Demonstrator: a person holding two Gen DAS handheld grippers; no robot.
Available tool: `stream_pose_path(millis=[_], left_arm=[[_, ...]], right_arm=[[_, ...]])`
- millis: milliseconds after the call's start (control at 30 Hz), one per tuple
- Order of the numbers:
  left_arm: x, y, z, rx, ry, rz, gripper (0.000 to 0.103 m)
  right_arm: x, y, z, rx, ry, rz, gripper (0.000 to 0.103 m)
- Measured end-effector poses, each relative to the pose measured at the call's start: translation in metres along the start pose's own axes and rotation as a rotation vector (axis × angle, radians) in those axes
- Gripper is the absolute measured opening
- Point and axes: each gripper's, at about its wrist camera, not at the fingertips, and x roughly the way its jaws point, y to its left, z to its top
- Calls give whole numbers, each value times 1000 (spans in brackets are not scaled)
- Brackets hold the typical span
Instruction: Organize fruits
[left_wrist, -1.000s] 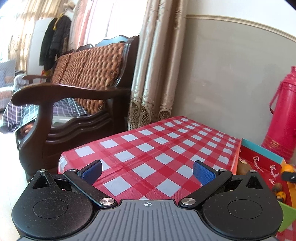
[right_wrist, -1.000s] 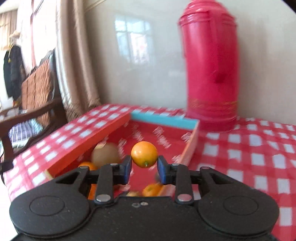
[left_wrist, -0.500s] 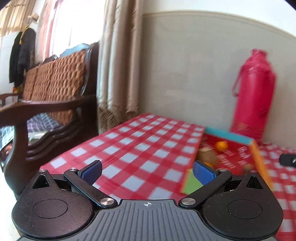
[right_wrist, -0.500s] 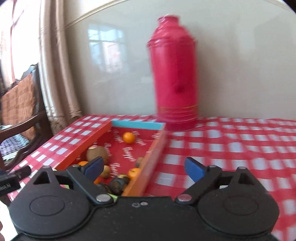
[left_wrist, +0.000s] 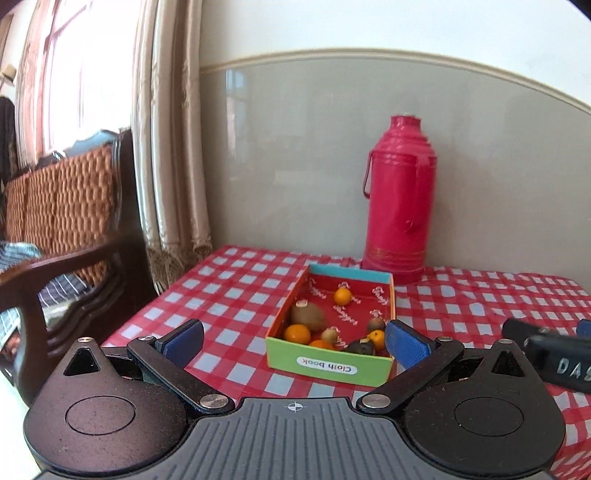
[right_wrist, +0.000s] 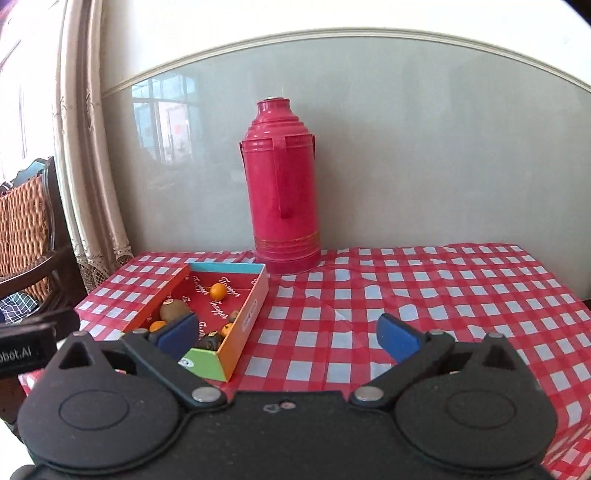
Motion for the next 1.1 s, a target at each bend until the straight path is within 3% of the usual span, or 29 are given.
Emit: stream_pose_path(millis=[233,1100], left_arm=[[-17,1,6,-13,-17,-4,103],[-14,-3,4,-15,-33,0,103]], right_arm=[[-9,2,1,-10,-5,7,97],[-7,3,-5,-7,7,11,97]])
